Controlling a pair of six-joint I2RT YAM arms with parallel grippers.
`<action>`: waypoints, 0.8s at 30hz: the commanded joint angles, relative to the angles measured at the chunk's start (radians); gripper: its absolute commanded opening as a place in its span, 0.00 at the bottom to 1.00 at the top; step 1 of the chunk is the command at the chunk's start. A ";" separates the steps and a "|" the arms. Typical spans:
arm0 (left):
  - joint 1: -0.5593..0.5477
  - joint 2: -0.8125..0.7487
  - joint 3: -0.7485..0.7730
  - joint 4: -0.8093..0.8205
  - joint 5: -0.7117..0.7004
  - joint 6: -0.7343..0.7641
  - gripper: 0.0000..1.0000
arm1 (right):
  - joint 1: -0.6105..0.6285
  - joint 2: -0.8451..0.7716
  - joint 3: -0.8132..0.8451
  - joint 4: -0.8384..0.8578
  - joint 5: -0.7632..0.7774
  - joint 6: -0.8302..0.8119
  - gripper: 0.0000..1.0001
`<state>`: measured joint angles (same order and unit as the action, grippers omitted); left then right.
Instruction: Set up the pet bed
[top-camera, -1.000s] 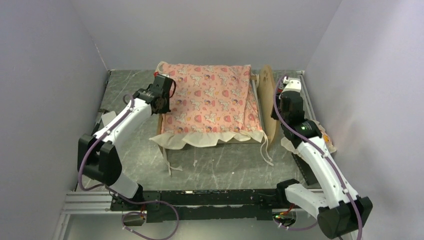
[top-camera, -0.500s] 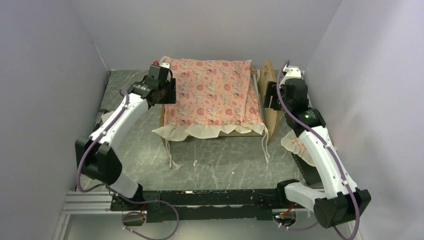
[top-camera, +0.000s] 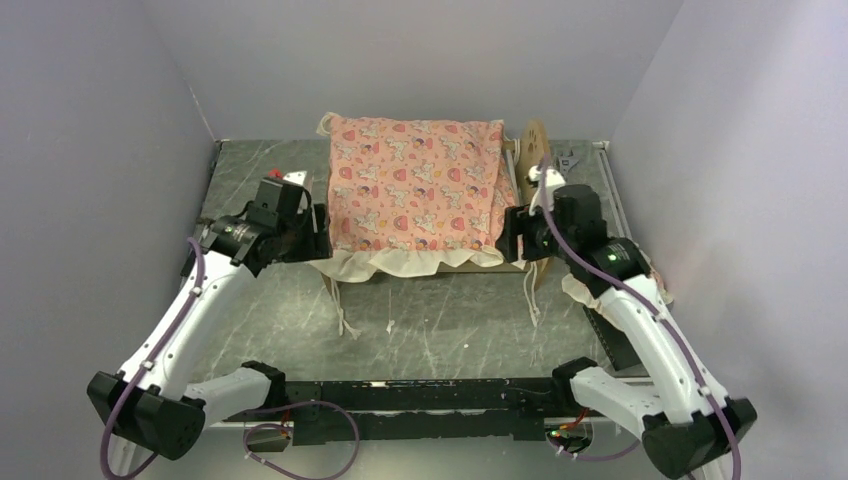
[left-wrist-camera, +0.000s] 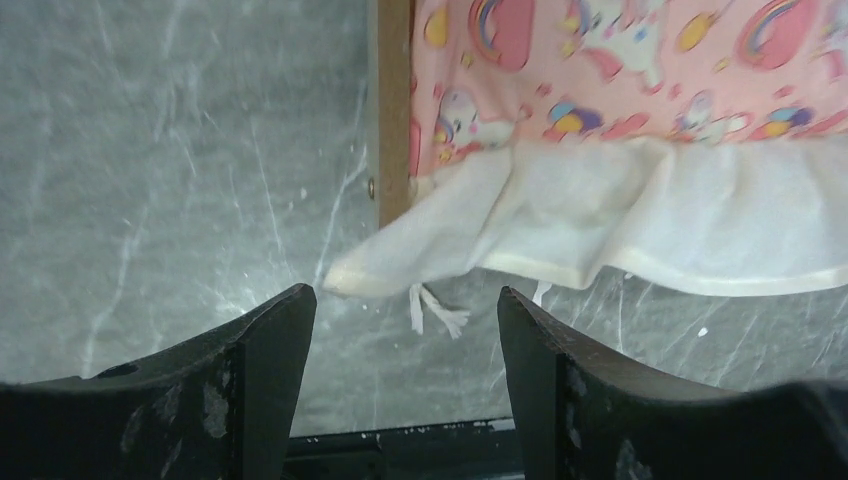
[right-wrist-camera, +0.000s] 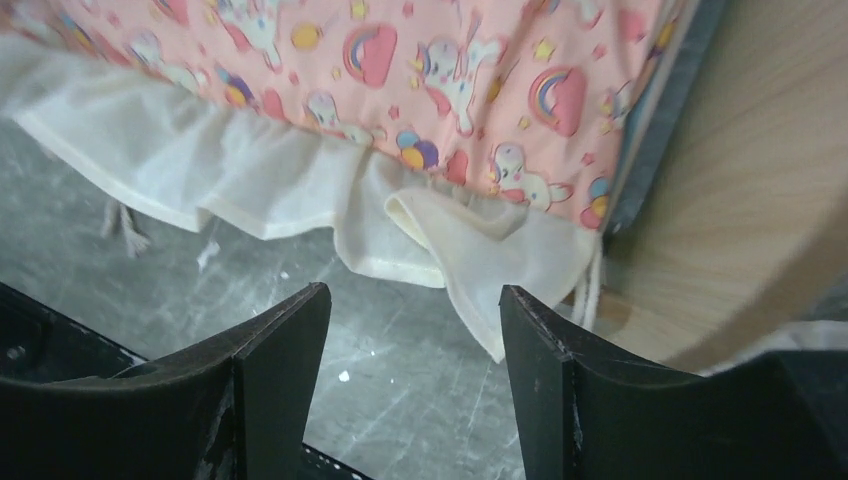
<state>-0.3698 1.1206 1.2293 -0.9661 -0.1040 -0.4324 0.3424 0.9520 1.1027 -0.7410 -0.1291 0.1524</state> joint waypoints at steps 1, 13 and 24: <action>0.000 -0.004 -0.077 0.007 0.059 -0.074 0.72 | 0.049 0.077 -0.048 0.023 0.055 -0.028 0.66; 0.000 0.027 -0.171 0.117 0.131 -0.127 0.59 | 0.053 0.202 -0.115 0.100 0.206 -0.012 0.35; 0.000 -0.015 -0.149 0.107 0.109 -0.146 0.00 | 0.053 0.051 -0.067 -0.049 0.211 0.043 0.00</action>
<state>-0.3698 1.1469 1.0077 -0.8490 0.0219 -0.5732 0.3943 1.0805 0.9829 -0.7189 0.0540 0.1612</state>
